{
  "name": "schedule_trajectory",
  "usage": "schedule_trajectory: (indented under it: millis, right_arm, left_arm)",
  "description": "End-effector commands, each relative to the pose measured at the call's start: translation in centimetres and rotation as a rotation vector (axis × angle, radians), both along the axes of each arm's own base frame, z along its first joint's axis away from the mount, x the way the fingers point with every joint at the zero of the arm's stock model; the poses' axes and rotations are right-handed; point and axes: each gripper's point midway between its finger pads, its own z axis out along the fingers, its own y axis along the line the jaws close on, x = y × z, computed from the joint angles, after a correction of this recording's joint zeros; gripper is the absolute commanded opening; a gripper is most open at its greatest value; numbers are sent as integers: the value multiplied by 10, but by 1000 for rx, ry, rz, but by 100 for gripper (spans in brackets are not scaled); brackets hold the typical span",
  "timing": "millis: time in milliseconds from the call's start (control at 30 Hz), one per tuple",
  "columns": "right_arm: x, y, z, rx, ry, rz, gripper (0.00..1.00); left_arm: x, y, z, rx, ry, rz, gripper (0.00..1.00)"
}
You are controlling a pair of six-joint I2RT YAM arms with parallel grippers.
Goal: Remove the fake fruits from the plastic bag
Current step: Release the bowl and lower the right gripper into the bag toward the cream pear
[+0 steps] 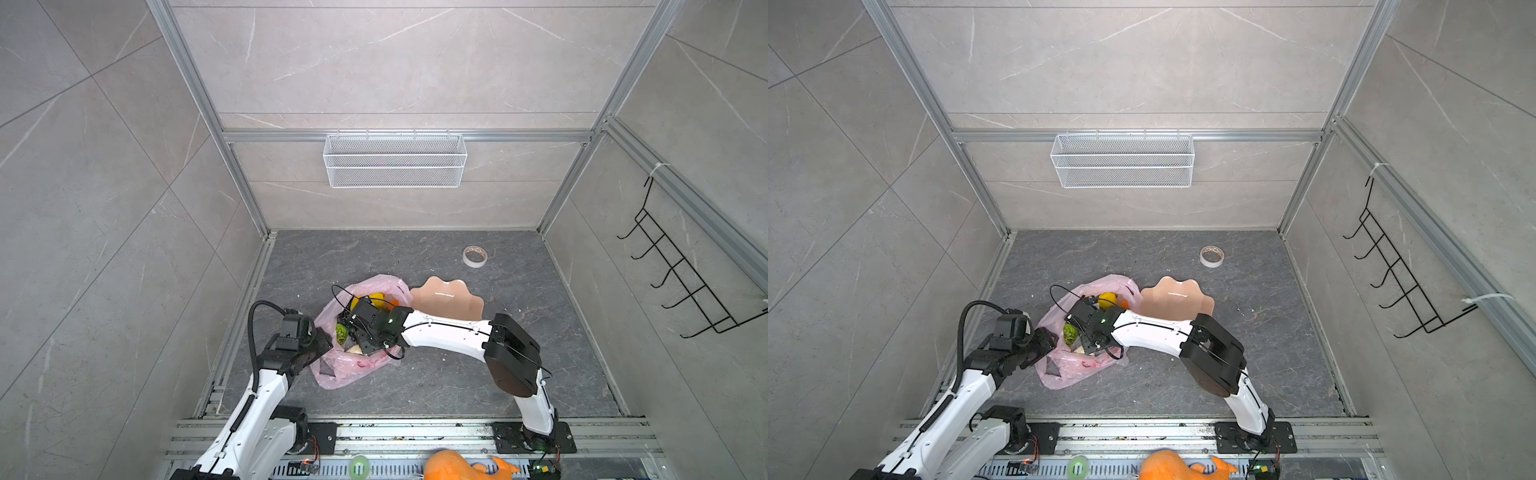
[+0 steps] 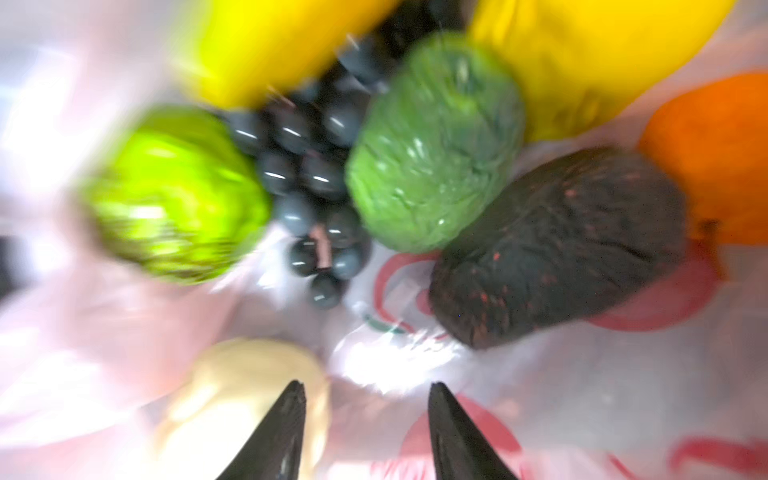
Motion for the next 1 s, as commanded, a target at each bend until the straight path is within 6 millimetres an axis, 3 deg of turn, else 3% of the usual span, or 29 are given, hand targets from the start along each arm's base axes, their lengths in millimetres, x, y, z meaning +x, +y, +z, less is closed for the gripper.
schedule_trajectory:
  millis: [0, 233, 567, 967]
  right_arm:
    - [-16, 3, 16, 11, -43, 21, 55]
    - [-41, 1, -3, -30, -30, 63, 58]
    - [-57, -6, -29, -28, 37, 48, 72]
    - [-39, -3, -41, -48, 62, -15, 74]
  left_arm:
    - [-16, -16, 5, -82, 71, -36, 59]
    - [-41, -29, -15, -93, 182, -53, 65]
    - [-55, -24, -51, -97, 238, 3, 51]
    - [-42, -23, -51, -65, 179, -31, 44]
